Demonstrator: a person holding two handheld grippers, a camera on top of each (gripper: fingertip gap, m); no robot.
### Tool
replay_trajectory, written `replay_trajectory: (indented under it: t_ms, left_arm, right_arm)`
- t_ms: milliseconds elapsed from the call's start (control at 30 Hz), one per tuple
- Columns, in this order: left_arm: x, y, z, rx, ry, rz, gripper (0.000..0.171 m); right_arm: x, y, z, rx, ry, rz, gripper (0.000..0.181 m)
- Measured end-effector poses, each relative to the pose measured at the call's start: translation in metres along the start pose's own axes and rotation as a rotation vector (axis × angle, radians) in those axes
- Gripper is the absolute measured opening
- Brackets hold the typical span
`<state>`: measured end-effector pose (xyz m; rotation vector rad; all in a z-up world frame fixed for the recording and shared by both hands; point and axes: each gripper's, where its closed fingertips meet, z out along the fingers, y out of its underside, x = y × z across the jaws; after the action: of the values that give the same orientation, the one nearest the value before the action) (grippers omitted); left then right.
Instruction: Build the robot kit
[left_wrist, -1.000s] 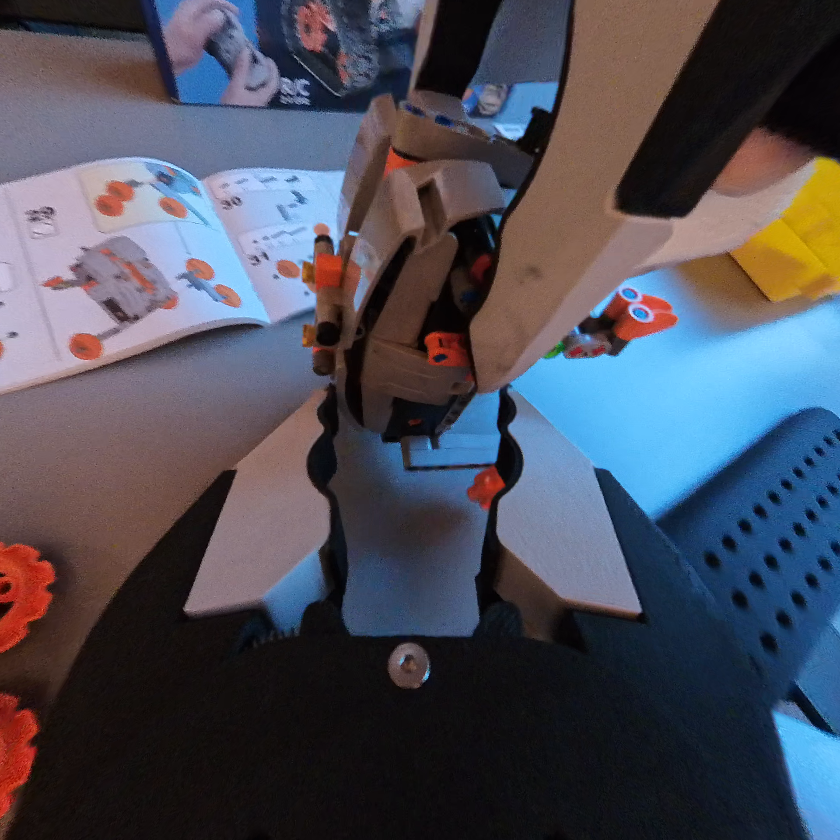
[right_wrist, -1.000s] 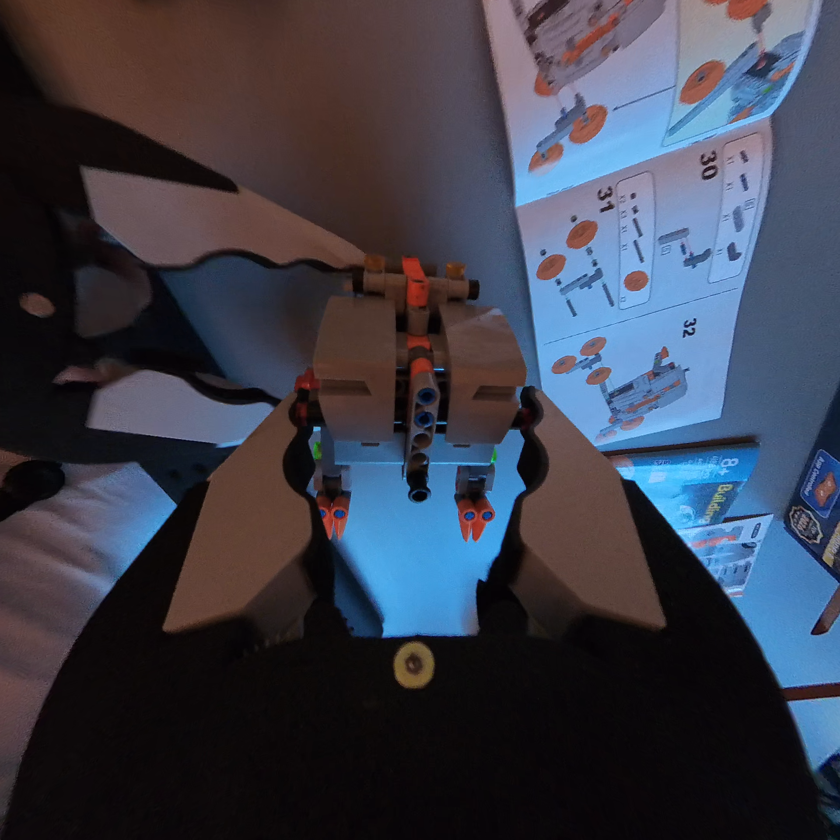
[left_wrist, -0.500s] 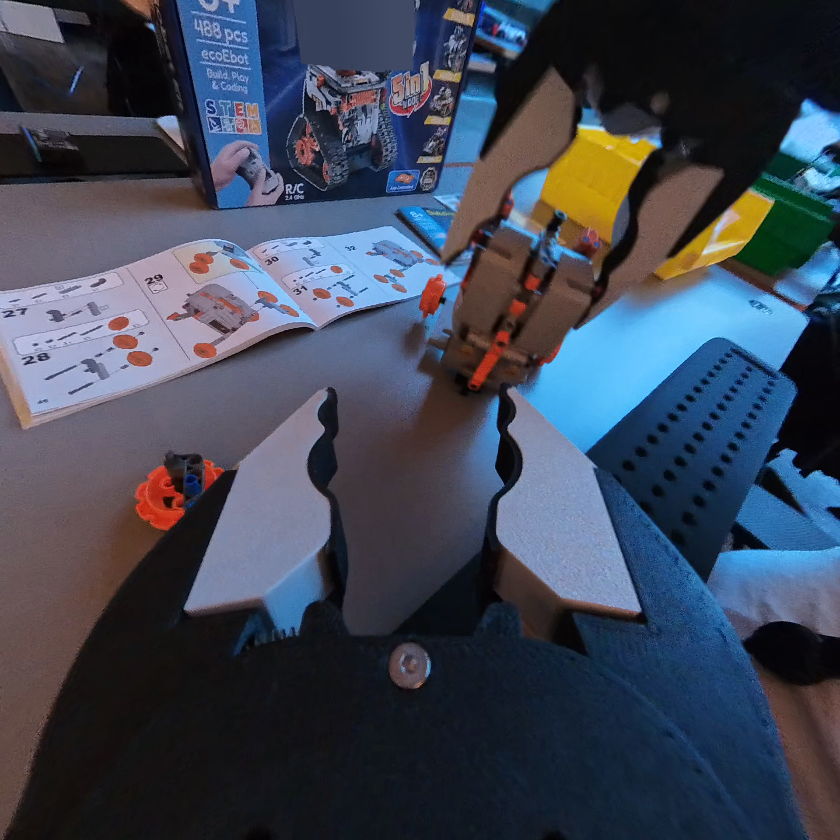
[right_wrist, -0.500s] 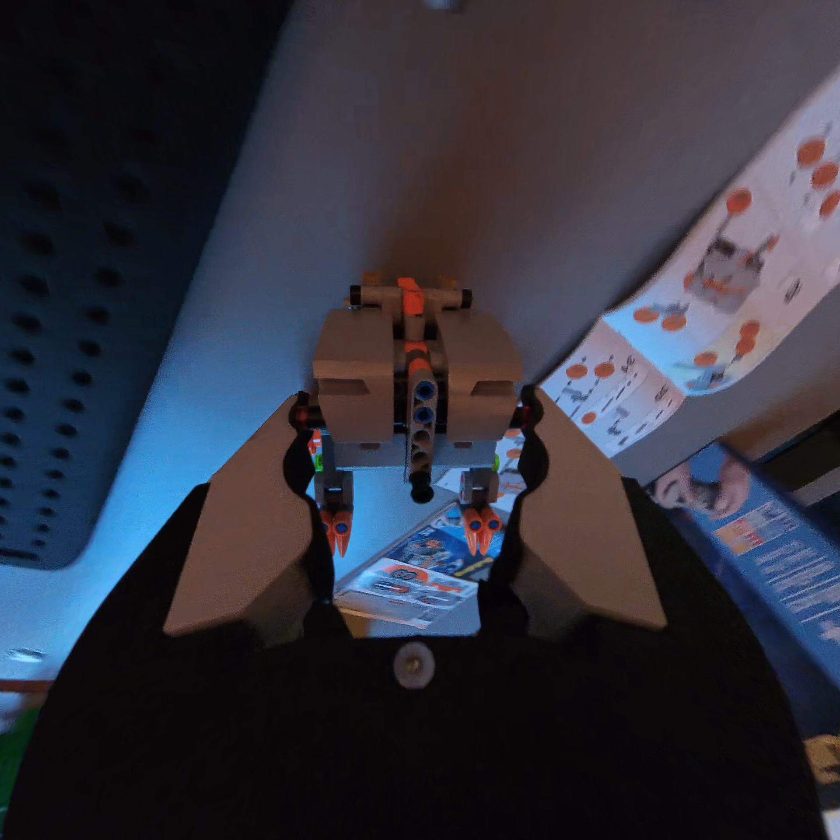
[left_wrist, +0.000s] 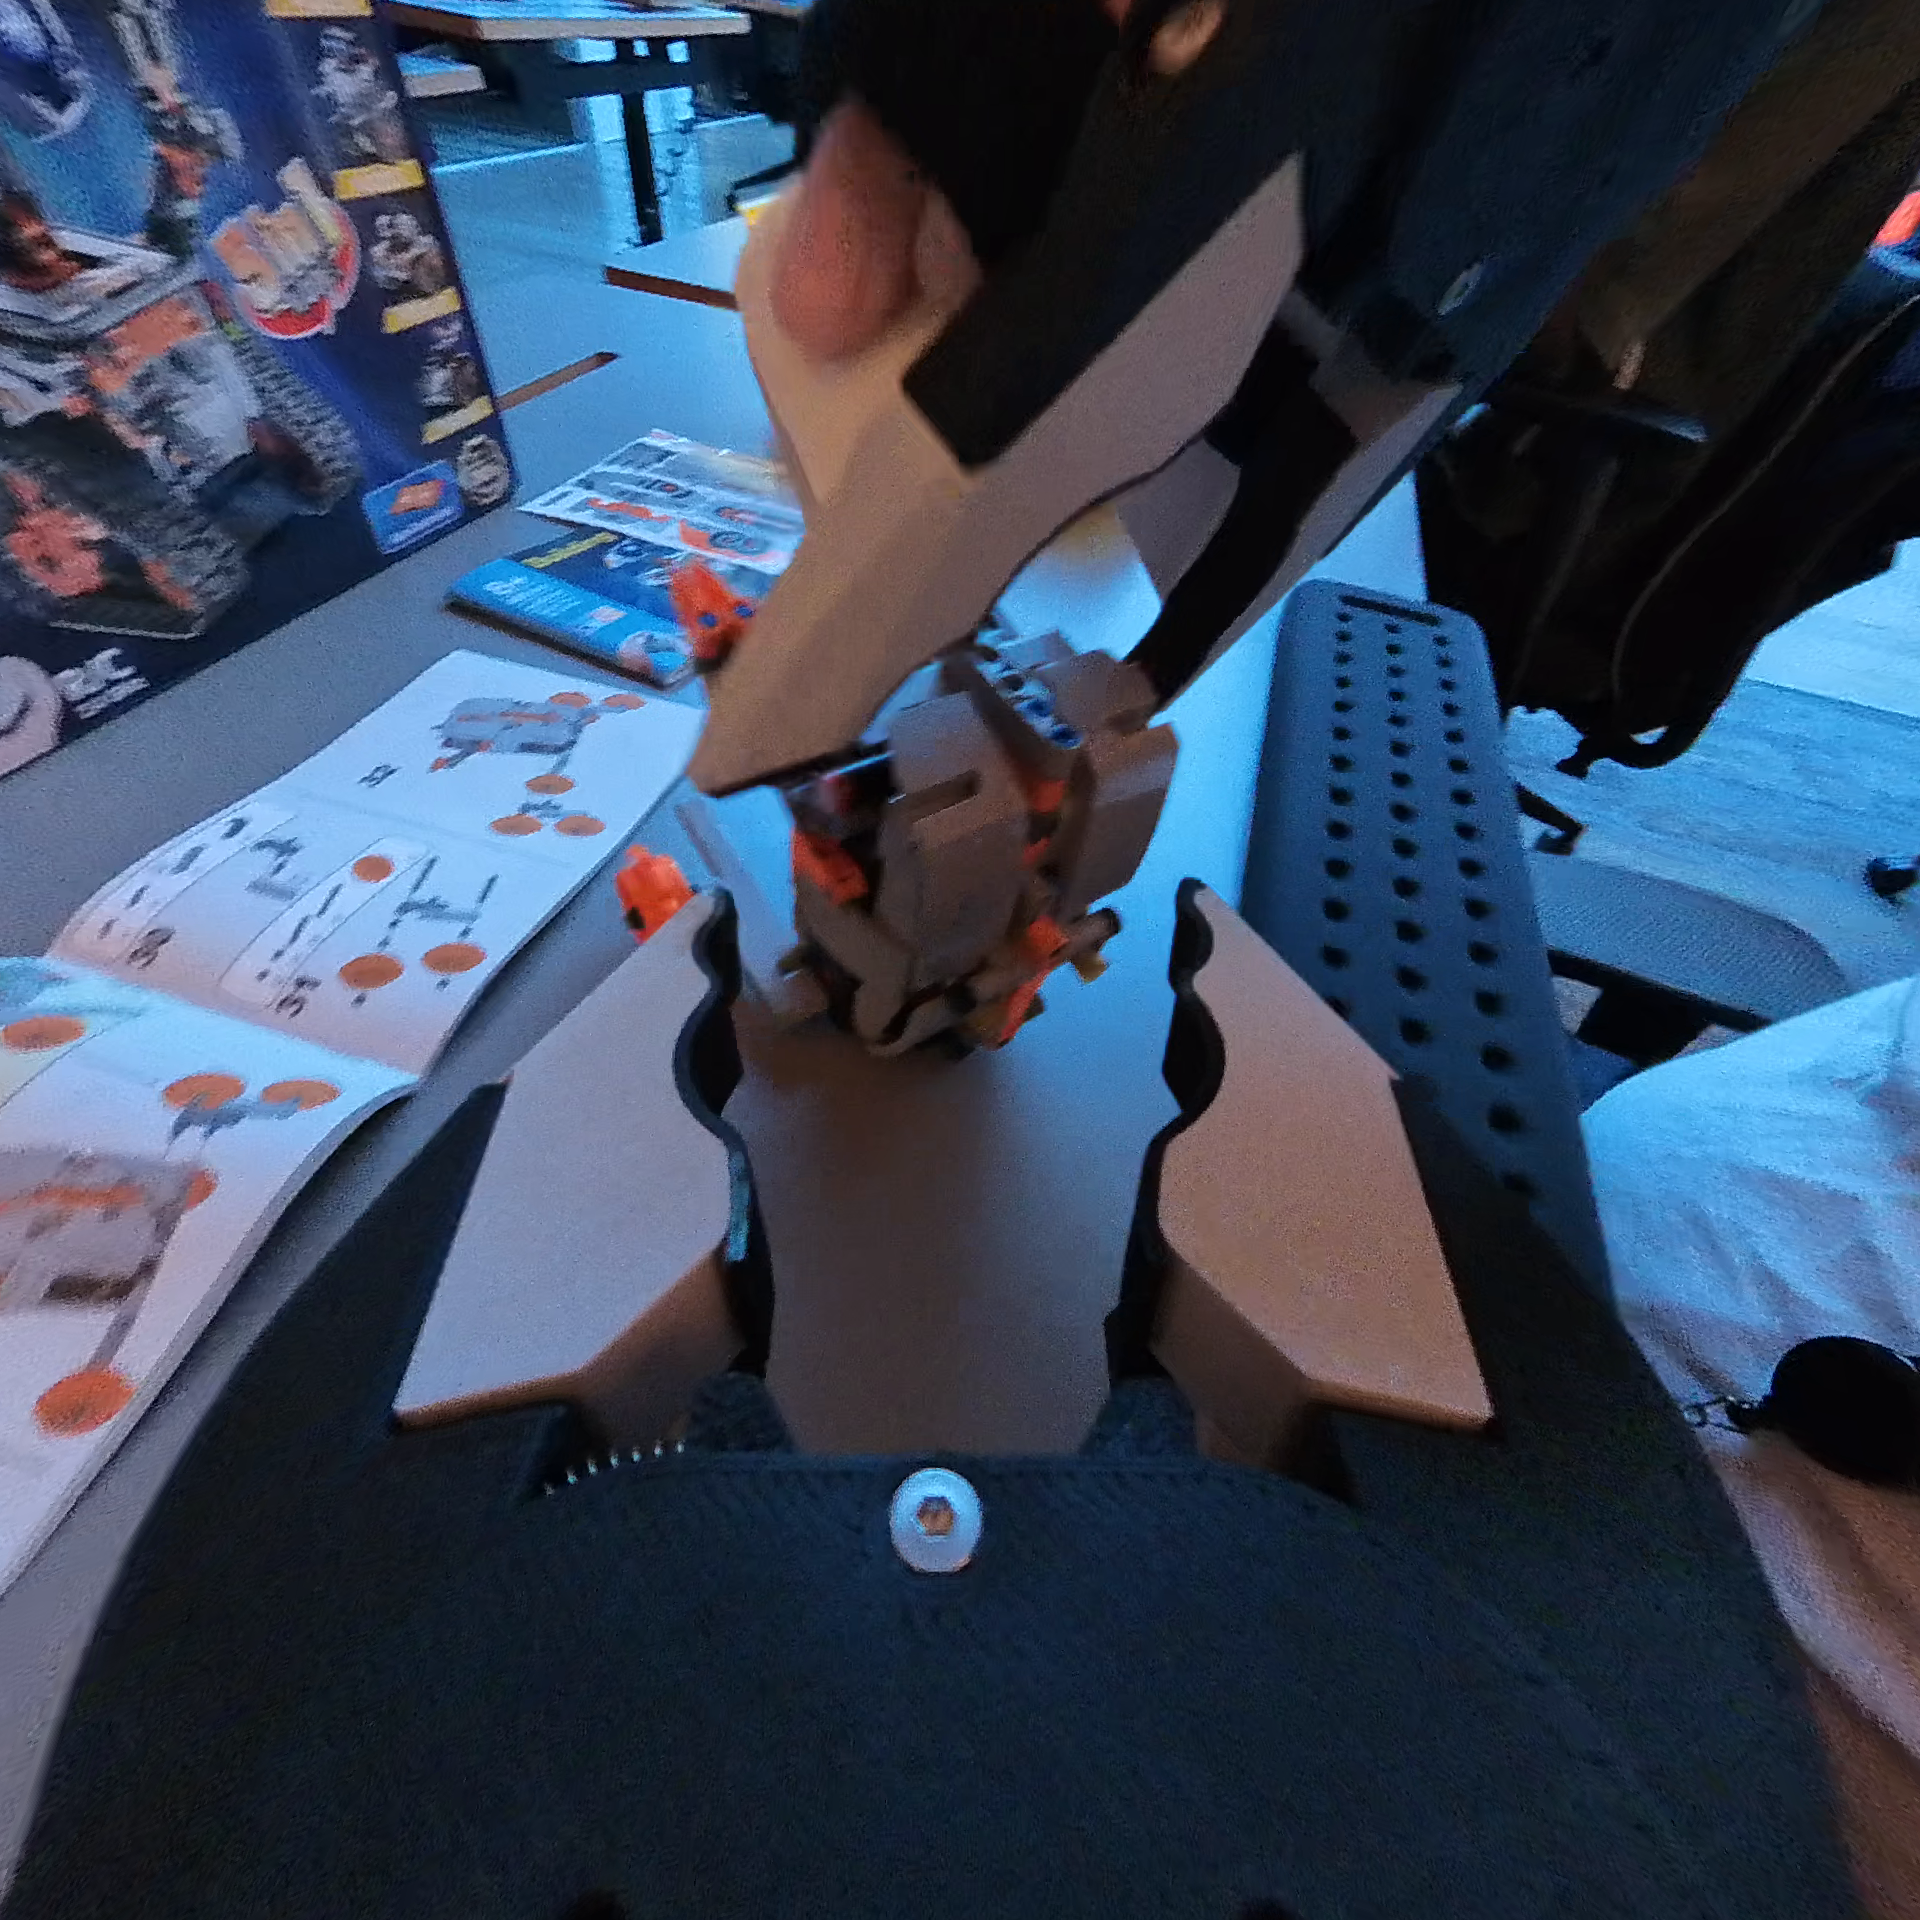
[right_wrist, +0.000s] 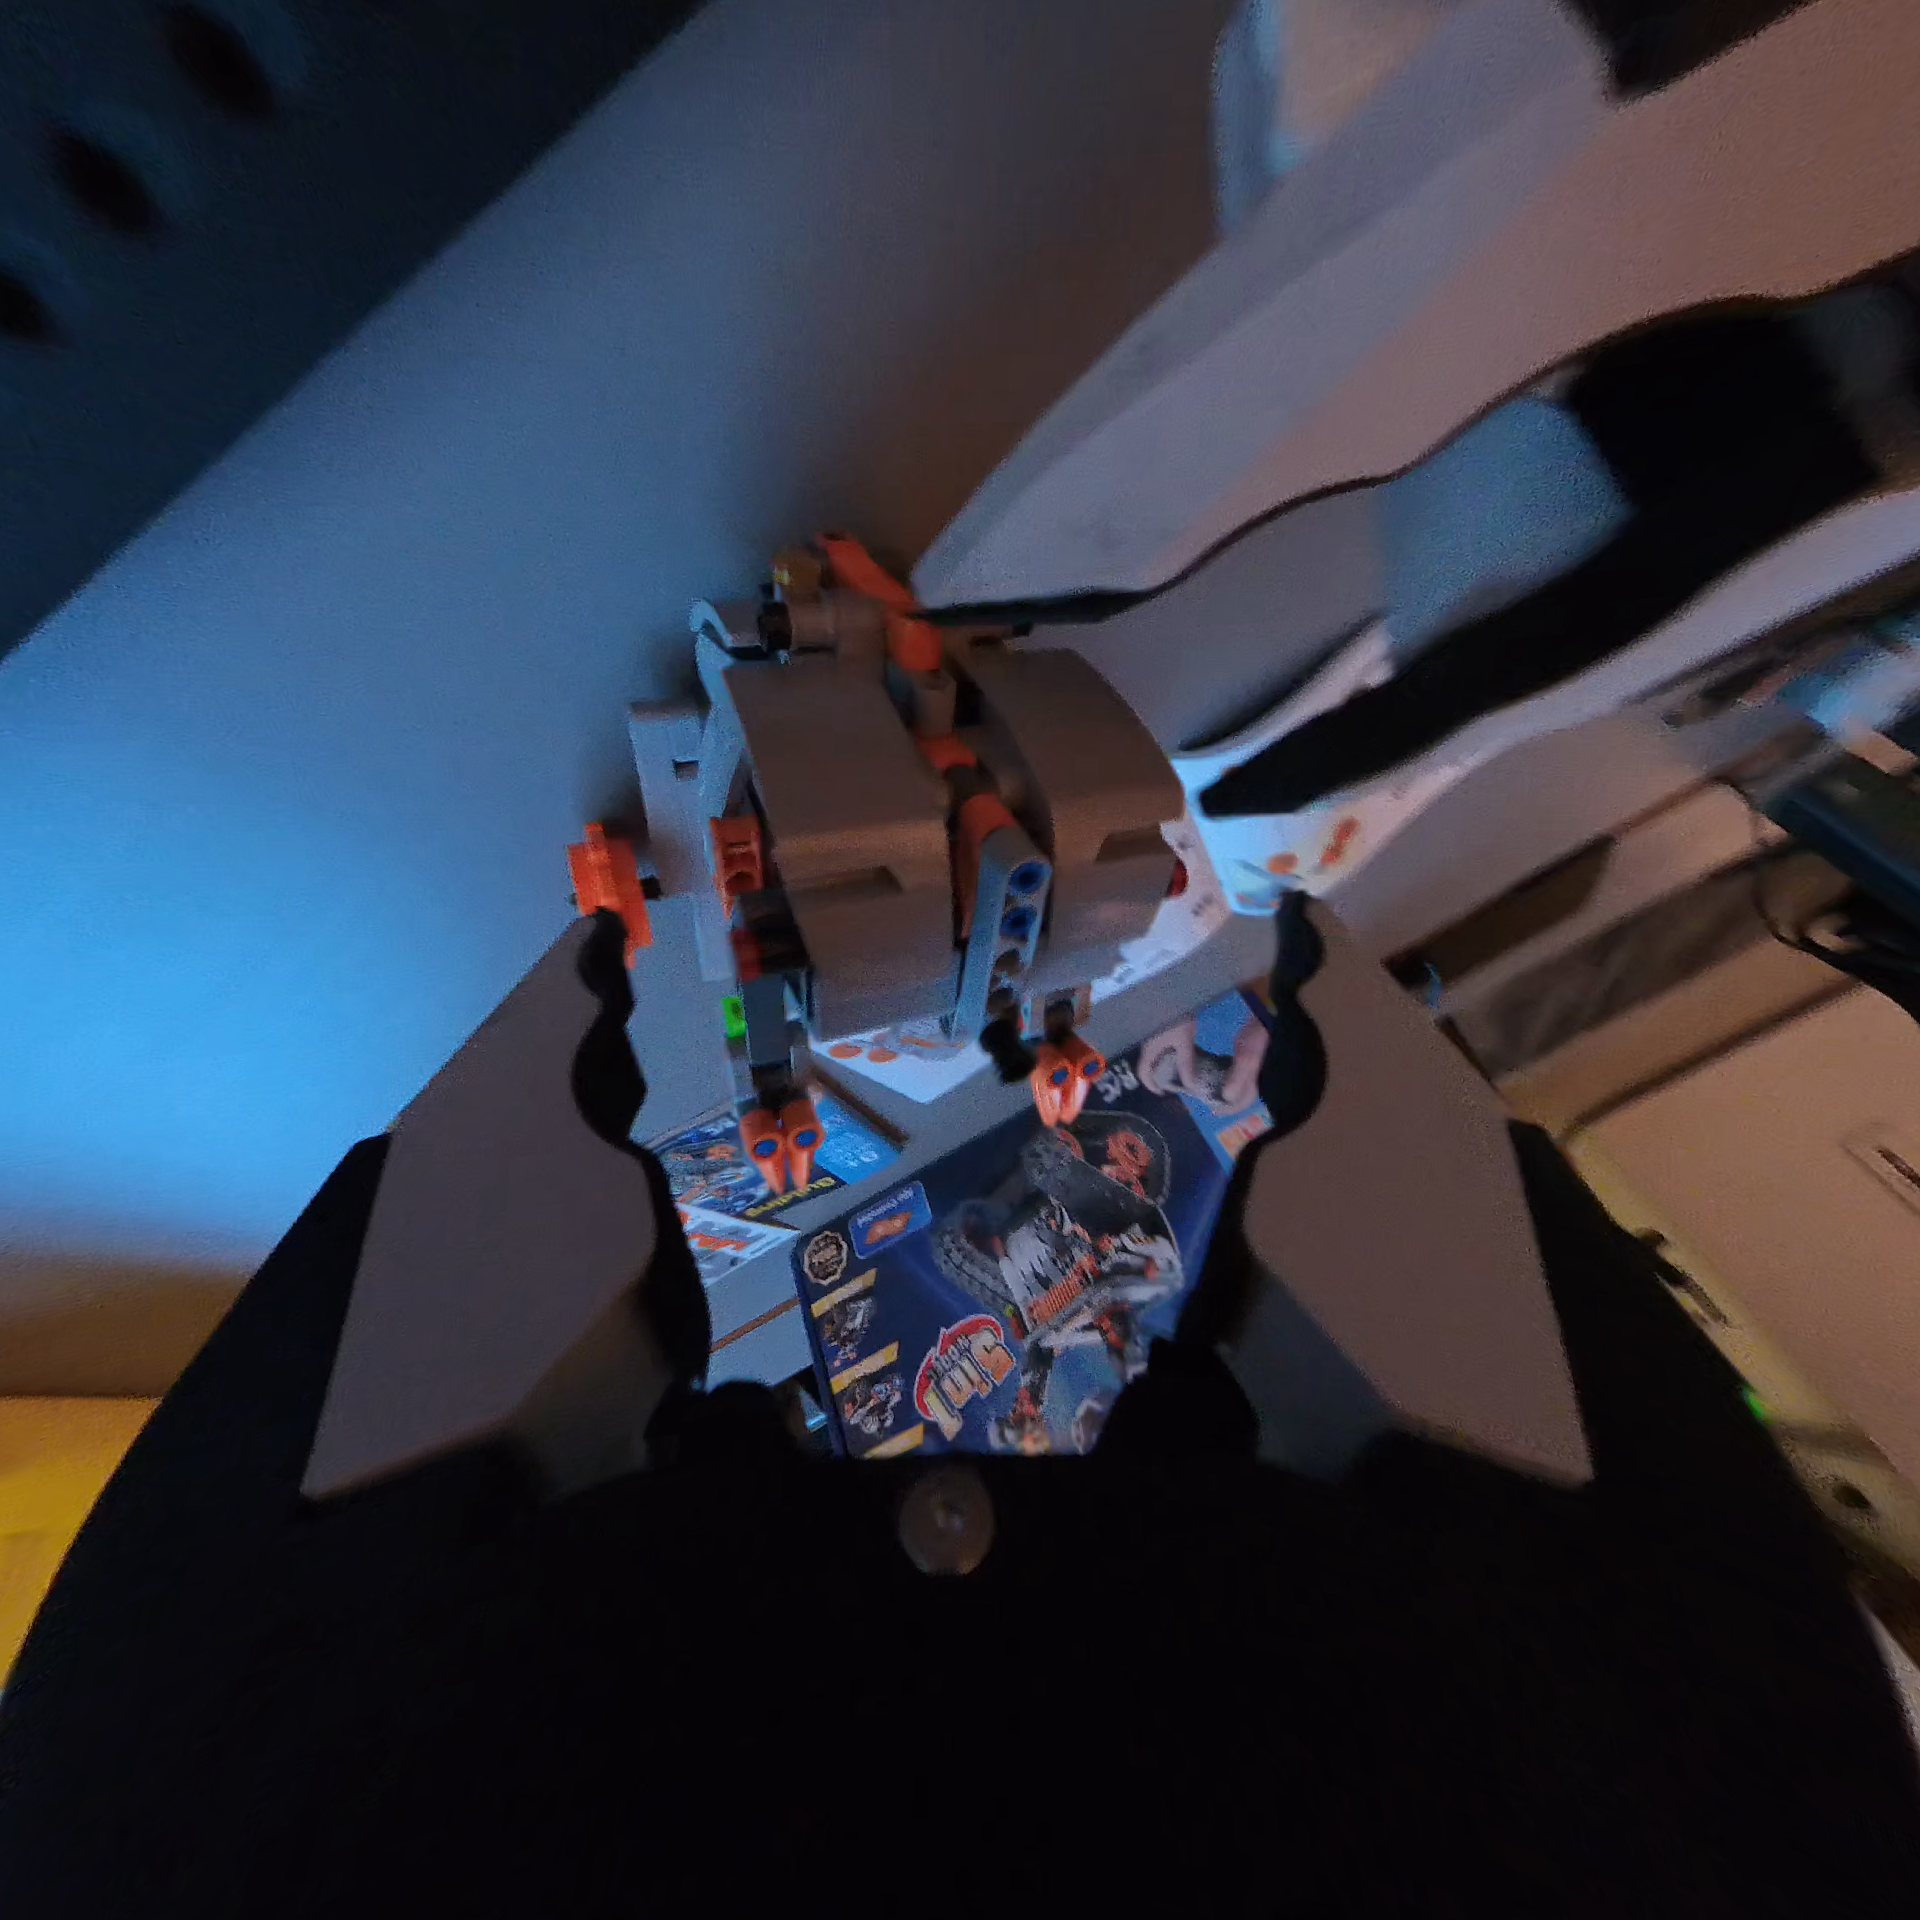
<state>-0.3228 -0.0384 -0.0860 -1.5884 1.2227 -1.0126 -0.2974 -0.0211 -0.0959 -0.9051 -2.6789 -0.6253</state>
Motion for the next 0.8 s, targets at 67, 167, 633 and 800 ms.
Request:
replay_trajectory:
  t_ms: [67,167,633,800]
  left_arm:
    - [0.001,-0.002,0.006,0.024,0.000,-0.015,0.082]
    - [-0.004,-0.001,0.007,0.044,-0.040,-0.018,0.083]
    - [0.016,0.052,0.031,-0.174,0.043,-0.001,0.076]
    - [0.030,0.054,0.028,-0.170,0.087,0.007,0.070]
  right_arm:
    - [0.003,-0.003,-0.013,0.041,0.093,0.045,0.131]
    - [0.015,-0.001,-0.045,0.169,0.311,0.260,0.131]
    - [-0.047,-0.025,0.011,0.652,0.392,1.662,0.089]
    - [-0.042,-0.027,0.024,0.594,0.369,1.691,0.090]
